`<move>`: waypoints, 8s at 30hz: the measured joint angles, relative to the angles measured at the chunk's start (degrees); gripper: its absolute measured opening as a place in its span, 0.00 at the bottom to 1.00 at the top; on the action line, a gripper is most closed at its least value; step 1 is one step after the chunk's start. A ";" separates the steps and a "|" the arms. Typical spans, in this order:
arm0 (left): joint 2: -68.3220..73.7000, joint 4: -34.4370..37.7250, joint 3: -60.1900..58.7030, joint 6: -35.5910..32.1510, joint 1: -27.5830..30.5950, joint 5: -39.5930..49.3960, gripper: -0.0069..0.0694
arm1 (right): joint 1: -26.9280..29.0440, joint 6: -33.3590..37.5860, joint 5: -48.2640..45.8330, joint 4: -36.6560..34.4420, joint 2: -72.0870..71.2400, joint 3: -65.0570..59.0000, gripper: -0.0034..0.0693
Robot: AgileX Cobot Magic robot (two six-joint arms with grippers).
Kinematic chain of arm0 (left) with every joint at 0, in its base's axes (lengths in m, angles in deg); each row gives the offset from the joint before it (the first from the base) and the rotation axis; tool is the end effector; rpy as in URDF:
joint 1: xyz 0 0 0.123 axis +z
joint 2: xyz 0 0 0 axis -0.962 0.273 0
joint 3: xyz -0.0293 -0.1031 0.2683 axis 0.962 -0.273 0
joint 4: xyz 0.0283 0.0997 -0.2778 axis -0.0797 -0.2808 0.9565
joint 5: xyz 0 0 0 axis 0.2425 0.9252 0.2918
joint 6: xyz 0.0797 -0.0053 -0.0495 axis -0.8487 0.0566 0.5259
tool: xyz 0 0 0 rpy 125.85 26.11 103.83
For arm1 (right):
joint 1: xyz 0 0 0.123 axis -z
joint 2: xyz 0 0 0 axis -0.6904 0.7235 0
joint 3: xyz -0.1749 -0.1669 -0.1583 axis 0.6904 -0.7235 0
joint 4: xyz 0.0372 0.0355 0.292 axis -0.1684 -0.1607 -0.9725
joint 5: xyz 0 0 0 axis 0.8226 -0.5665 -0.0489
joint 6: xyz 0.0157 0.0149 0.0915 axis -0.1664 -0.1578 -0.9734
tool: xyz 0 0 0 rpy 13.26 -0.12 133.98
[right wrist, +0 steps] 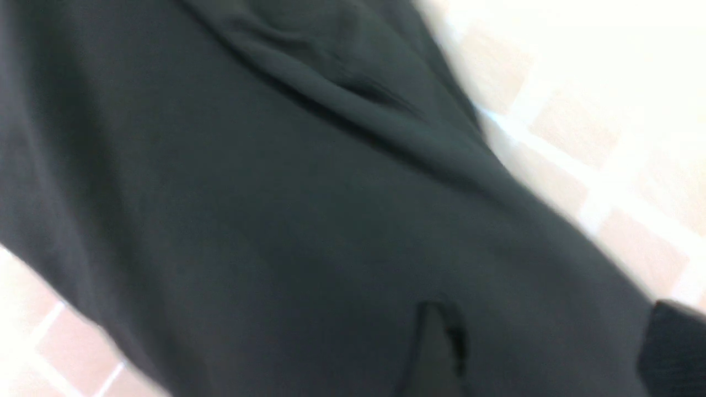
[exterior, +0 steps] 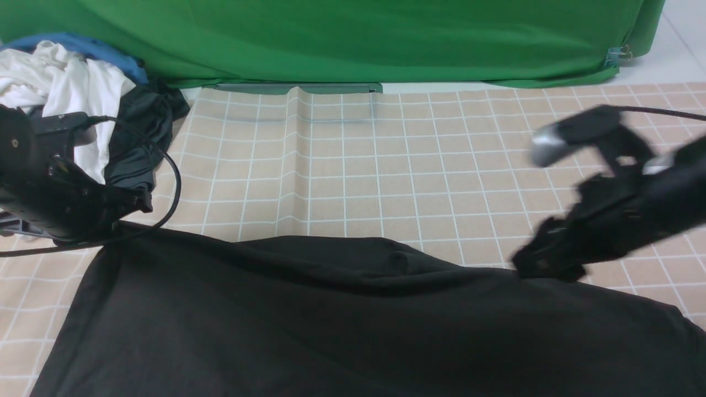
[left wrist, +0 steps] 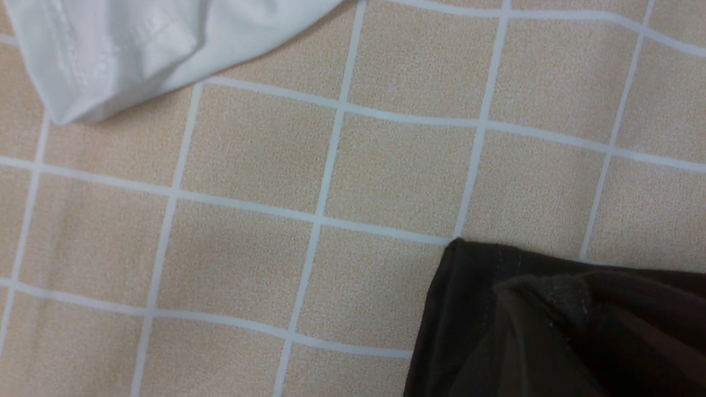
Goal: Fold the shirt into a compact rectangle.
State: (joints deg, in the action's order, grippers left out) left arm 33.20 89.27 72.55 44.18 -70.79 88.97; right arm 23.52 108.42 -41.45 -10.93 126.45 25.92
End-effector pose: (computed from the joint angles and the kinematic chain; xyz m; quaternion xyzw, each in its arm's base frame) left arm 0.3505 0.0203 0.1710 -0.0772 0.9757 -0.0060 0.2049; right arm 0.3064 0.1382 0.2267 -0.2997 0.9166 0.1418 0.2234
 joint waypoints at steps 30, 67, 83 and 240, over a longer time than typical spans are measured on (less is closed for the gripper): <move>0.00 0.19 0.29 0.67 0.98 1.14 0.14 | -10.85 -0.47 13.97 18.94 19.71 10.43 0.16; -11.76 14.59 -7.78 -14.80 -14.73 7.27 0.11 | 1.05 -23.16 -15.98 23.05 1.62 5.28 0.10; -9.78 4.47 -19.49 -1.77 -20.81 5.35 0.11 | 10.76 -31.97 -2.10 23.05 2.62 -14.20 0.16; -54.10 -0.38 -9.32 3.27 -20.98 28.36 0.12 | -14.55 -12.62 -27.31 19.78 33.26 48.58 0.53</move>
State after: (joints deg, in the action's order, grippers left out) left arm -20.89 88.89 63.23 47.45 -91.77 117.34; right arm 8.97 95.80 -68.76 8.84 159.71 74.50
